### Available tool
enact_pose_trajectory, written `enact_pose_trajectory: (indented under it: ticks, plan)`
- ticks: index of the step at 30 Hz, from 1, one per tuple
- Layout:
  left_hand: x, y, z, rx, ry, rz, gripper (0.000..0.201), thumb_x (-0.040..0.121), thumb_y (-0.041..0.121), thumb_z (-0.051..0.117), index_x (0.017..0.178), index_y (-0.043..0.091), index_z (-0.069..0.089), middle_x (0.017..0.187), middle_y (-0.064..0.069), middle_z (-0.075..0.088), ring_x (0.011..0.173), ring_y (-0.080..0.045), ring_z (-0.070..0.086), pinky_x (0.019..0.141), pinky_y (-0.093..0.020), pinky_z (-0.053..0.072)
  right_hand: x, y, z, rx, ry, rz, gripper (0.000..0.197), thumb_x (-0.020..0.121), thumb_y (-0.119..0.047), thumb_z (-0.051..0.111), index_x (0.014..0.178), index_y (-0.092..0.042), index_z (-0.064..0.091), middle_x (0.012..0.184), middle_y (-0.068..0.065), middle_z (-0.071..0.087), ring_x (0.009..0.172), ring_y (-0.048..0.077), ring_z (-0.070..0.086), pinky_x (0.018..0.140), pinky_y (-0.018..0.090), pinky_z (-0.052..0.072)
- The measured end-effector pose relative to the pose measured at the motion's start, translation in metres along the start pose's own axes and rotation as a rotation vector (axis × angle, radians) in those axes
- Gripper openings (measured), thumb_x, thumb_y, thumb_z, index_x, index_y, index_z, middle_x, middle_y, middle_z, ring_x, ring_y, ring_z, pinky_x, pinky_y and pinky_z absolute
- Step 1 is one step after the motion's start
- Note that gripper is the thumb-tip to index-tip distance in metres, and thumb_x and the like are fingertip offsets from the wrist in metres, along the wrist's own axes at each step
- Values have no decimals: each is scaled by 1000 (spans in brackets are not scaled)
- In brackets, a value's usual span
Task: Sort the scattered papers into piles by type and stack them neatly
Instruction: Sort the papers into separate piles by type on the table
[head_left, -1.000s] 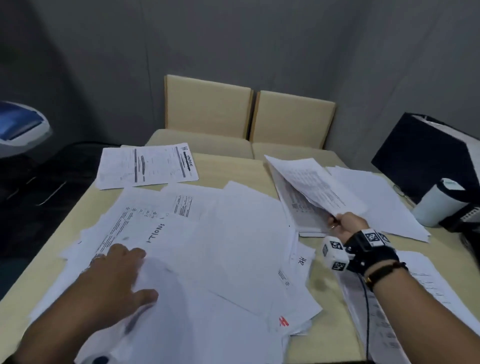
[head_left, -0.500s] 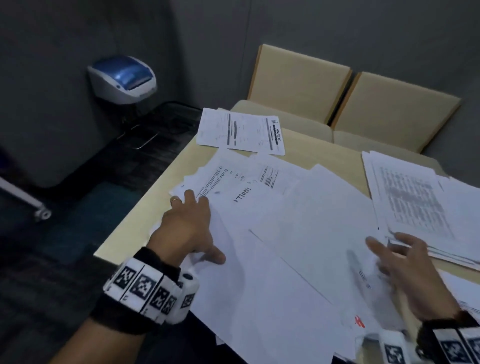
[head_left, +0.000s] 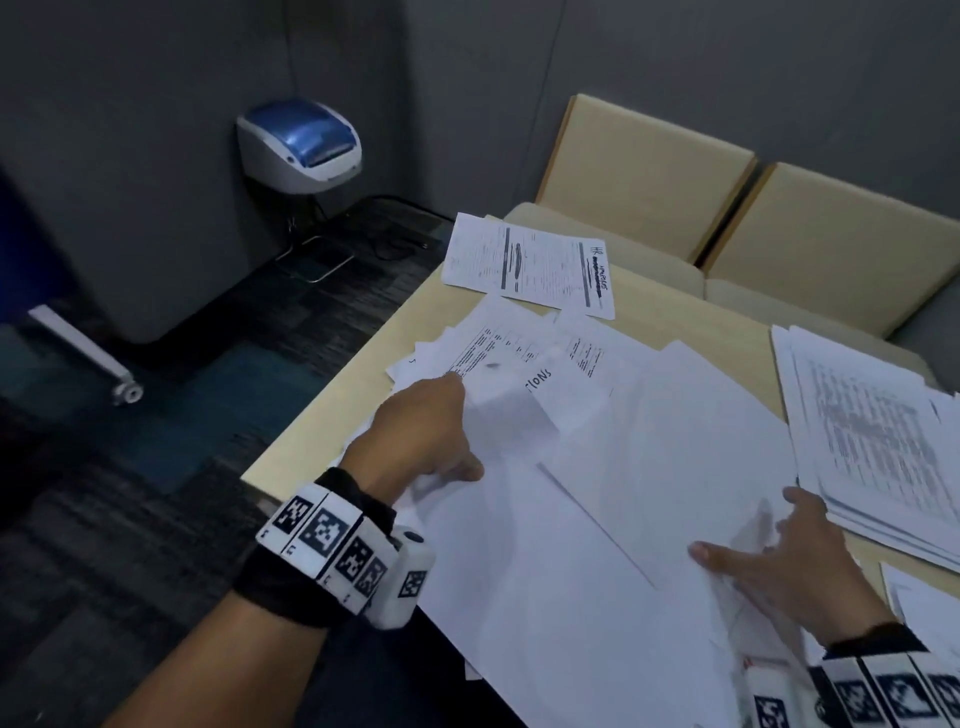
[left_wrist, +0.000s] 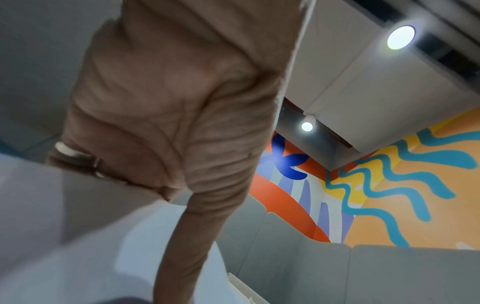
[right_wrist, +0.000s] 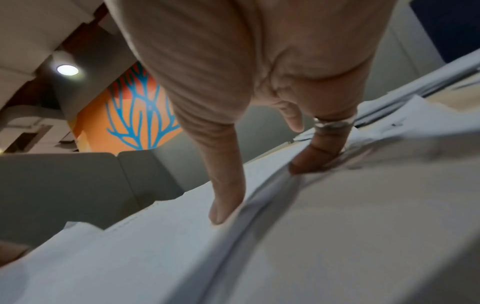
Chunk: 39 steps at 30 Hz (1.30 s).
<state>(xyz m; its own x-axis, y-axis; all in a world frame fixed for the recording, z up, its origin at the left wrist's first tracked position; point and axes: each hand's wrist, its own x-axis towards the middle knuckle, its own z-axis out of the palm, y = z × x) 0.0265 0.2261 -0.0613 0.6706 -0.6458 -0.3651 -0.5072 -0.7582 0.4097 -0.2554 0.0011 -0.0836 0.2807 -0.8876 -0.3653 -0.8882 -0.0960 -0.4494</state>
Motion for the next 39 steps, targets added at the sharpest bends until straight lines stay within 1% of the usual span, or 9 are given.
enact_pose_trajectory:
  ticks: [2,6,11,14,17,25,31,35,39]
  plan:
    - [3,-5,-1,-55,10,-12,55,74,30,88,112,18,51,101,-1,65,90,-25,66,75,-36,56,8,5,0,138,3,20,158,26,-56,103,156,-33,16,157,19,37,138,38,47,109,60,46]
    - [10,-15,-3,-110,56,-8,37,82,28,82,108,18,58,104,-2,65,83,-25,68,71,-33,56,6,3,-3,333,67,-66,117,72,0,91,161,-22,18,125,21,61,109,35,62,102,59,50]
    - [19,-25,-4,-181,119,27,25,90,23,75,111,19,62,108,1,63,84,-24,67,68,-33,56,0,13,-25,379,22,-242,39,89,-13,80,126,-9,68,95,9,79,80,28,71,80,44,55]
    - [23,-30,-3,-247,151,55,27,94,23,71,120,22,62,111,2,66,82,-20,68,67,-30,55,-2,22,-33,368,-47,-286,62,55,-76,86,97,-31,79,92,3,81,80,25,75,76,38,59]
    - [26,-31,-1,-312,153,68,27,96,24,69,122,23,65,113,2,70,86,-21,70,75,-33,58,1,23,-25,269,-49,-361,12,97,-23,70,102,-32,76,99,-3,80,98,28,75,92,51,59]
    - [25,-39,-8,-332,183,39,3,98,17,65,95,16,65,92,-4,72,81,-25,69,68,-36,56,19,25,-14,395,-76,-341,33,103,-19,57,136,-21,63,130,-4,71,120,23,65,105,47,49]
    - [25,-41,-10,-372,182,46,5,96,18,72,94,23,69,88,4,73,79,-19,71,67,-33,57,13,26,-35,532,84,-401,37,90,3,53,69,-20,73,74,0,70,74,11,59,59,20,43]
    - [27,-36,-6,-469,177,90,11,88,24,81,87,28,72,87,8,73,74,-18,71,64,-31,56,4,16,-17,356,15,-450,26,96,-4,60,73,-13,67,73,11,66,62,10,52,57,26,36]
    - [24,-25,-6,-578,194,236,13,86,13,76,81,25,74,75,6,72,59,-10,57,63,-32,48,5,1,0,276,13,-540,19,94,-7,68,80,-18,61,91,-8,65,80,14,62,70,21,46]
